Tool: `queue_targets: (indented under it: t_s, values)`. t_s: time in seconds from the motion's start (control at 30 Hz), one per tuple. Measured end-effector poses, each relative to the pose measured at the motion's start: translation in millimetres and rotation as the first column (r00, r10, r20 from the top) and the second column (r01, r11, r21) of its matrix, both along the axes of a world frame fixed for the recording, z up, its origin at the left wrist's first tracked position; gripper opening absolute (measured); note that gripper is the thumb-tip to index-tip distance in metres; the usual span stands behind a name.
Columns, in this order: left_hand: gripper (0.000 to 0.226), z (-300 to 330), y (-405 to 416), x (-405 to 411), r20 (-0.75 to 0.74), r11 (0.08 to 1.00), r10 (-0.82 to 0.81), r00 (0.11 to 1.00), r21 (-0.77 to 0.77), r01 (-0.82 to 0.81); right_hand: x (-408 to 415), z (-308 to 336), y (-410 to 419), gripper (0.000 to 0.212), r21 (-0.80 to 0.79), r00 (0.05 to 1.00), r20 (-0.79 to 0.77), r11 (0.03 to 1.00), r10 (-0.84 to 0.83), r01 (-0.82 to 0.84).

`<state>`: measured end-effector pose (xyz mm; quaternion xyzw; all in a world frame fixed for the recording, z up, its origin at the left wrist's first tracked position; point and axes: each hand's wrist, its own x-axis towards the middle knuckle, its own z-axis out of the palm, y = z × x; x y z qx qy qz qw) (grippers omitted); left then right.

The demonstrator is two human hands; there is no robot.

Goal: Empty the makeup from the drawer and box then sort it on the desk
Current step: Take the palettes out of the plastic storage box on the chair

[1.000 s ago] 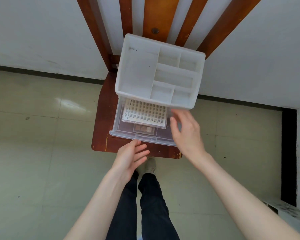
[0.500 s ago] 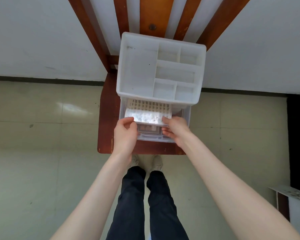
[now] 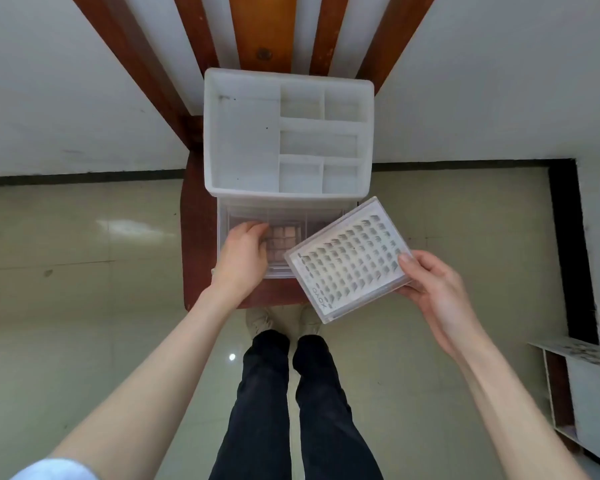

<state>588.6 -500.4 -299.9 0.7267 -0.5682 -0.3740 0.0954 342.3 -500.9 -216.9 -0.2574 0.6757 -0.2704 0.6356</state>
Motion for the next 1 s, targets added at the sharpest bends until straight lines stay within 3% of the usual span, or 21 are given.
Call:
queue_targets:
  t_s: [0.1,0.17,0.3,0.43,0.63,0.7,0.77,0.8,0.83,0.87,0.9,0.97,1.0]
  values:
    - [0.044,-10,-9,-9,0.097,0.981,-0.192,0.977,-0.020,0.195,-15,-4,9,0.033,-0.052,0.963,0.161,0.973,-0.215,0.226]
    - [0.047,-13,-12,-15,0.185,0.957,-0.283,0.941,-0.013,0.290,-18,-11,13,0.044,-0.047,0.944,0.175,0.956,-0.279,0.291]
    - [0.053,-17,-19,-23,0.335,0.931,-0.358,0.871,0.053,0.362,-10,-26,17,0.039,0.004,0.958,0.120,0.965,-0.262,0.263]
    - [0.043,-13,-30,-26,0.384,0.934,-0.355,0.852,0.119,0.336,-3,-36,18,0.029,0.043,0.972,0.063,0.974,-0.224,0.222]
    - [0.023,11,-13,-27,0.331,0.936,-0.327,0.885,-0.018,0.352,-8,-39,26,0.035,0.074,0.972,0.066,0.972,-0.226,0.222]
    - [0.022,24,3,-22,0.237,0.954,-0.217,0.947,-0.152,0.257,-9,-38,29,0.035,0.096,0.973,0.080,0.973,-0.216,0.208]
    - [0.022,38,18,-12,0.027,0.975,0.038,0.999,-0.219,-0.032,-9,-38,33,0.035,0.132,0.976,0.094,0.974,-0.195,0.181]
    - [0.021,43,25,-6,-0.083,0.962,0.194,0.978,-0.177,-0.206,-8,-39,35,0.036,0.150,0.979,0.100,0.975,-0.178,0.162]
    - [0.019,48,32,-1,-0.196,0.921,0.358,0.913,-0.087,-0.380,-6,-40,36,0.037,0.165,0.981,0.109,0.976,-0.160,0.141]
    - [0.016,50,39,5,-0.317,0.839,0.526,0.789,0.043,-0.543,-4,-40,37,0.038,0.178,0.982,0.125,0.977,-0.143,0.120]
    - [0.015,52,46,10,-0.431,0.718,0.675,0.600,0.196,-0.668,-2,-40,38,0.038,0.190,0.980,0.147,0.976,-0.134,0.105]
    - [0.018,52,58,16,-0.525,0.479,0.824,0.214,0.443,-0.758,3,-40,37,0.040,0.211,0.972,0.192,0.973,-0.138,0.096]
    - [0.019,51,62,18,-0.517,0.391,0.851,0.094,0.502,-0.772,5,-40,36,0.042,0.221,0.968,0.206,0.970,-0.146,0.099]
